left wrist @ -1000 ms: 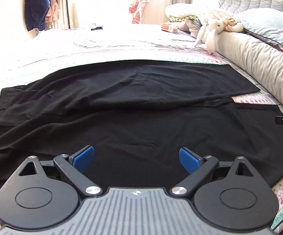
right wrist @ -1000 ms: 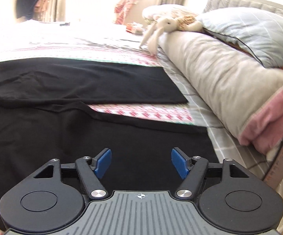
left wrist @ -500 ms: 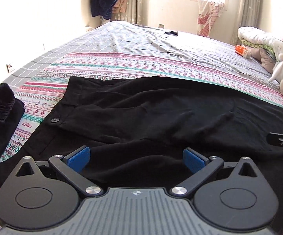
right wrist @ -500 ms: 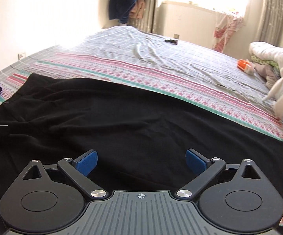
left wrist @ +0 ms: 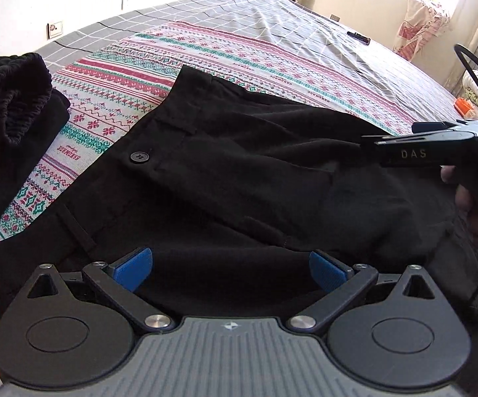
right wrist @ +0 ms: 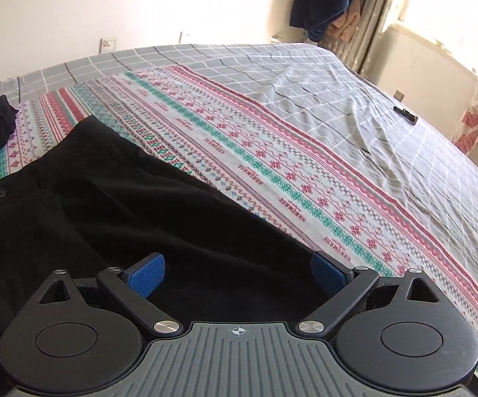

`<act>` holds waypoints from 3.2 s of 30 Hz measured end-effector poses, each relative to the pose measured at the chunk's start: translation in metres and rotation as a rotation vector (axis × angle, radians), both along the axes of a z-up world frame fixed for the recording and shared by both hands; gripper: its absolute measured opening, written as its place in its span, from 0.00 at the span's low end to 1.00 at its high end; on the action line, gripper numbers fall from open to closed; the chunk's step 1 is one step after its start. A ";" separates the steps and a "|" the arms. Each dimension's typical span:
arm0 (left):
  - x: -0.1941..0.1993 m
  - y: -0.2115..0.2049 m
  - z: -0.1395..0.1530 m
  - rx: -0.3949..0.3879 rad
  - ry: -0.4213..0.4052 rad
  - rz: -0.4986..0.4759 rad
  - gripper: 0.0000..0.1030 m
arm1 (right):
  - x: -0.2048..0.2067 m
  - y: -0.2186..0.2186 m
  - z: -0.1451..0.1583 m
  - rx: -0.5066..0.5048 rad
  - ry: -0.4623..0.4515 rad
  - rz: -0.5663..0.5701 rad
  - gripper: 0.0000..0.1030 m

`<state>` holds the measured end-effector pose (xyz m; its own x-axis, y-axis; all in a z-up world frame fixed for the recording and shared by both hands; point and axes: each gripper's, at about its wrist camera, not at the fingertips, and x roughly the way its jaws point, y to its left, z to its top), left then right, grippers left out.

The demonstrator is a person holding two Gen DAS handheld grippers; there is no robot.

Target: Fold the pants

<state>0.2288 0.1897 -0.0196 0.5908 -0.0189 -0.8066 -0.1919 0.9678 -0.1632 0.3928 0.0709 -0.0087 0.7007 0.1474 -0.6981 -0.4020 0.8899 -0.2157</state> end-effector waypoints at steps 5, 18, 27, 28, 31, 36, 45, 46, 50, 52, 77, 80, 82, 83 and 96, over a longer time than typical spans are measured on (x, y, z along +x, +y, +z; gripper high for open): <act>0.008 0.005 -0.004 -0.058 0.020 0.034 1.00 | 0.051 0.007 -0.007 -0.017 0.038 -0.017 0.86; 0.011 0.015 -0.008 -0.146 0.055 0.067 1.00 | 0.125 0.039 -0.033 0.074 0.236 -0.075 0.65; 0.008 0.028 -0.008 -0.169 0.069 0.089 1.00 | 0.117 0.053 -0.022 0.112 0.302 -0.065 0.01; 0.007 0.030 -0.009 -0.168 0.068 0.090 1.00 | 0.115 0.052 -0.018 0.122 0.289 -0.072 0.01; 0.005 0.034 -0.008 -0.163 0.063 0.096 1.00 | 0.107 0.046 -0.001 0.168 0.252 -0.096 0.00; 0.003 0.047 -0.004 -0.167 0.050 0.116 1.00 | 0.075 0.047 0.035 0.188 0.175 -0.072 0.00; -0.010 0.066 0.001 -0.171 0.028 0.113 1.00 | -0.032 0.050 0.086 0.197 0.077 0.011 0.01; -0.014 0.069 0.002 -0.173 0.023 0.112 1.00 | -0.043 0.051 0.087 0.197 0.072 0.022 0.01; -0.028 0.082 0.004 -0.188 0.000 0.120 1.00 | -0.099 0.059 0.082 0.195 0.068 0.065 0.01; -0.036 0.087 0.004 -0.178 -0.018 0.118 1.00 | -0.123 0.063 0.074 0.200 0.074 0.077 0.01; -0.080 0.123 -0.017 -0.478 -0.165 0.022 0.88 | -0.219 -0.001 0.000 0.346 0.142 -0.193 0.52; -0.077 0.125 -0.017 -0.490 -0.174 0.055 0.81 | -0.221 -0.046 -0.001 0.405 0.145 -0.311 0.52; -0.072 0.129 -0.022 -0.513 -0.161 0.087 0.76 | -0.222 -0.075 -0.005 0.480 0.157 -0.398 0.52; -0.070 0.130 -0.025 -0.528 -0.154 0.103 0.73 | -0.222 -0.087 -0.006 0.520 0.162 -0.430 0.52; -0.066 0.133 -0.024 -0.579 -0.195 0.178 0.21 | -0.222 -0.121 -0.028 0.746 0.218 -0.509 0.53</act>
<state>0.1626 0.3229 -0.0437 0.7598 -0.3077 -0.5727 -0.2558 0.6684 -0.6984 0.1708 -0.0501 -0.0368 0.6684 0.3222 -0.6704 0.1110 0.8480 0.5182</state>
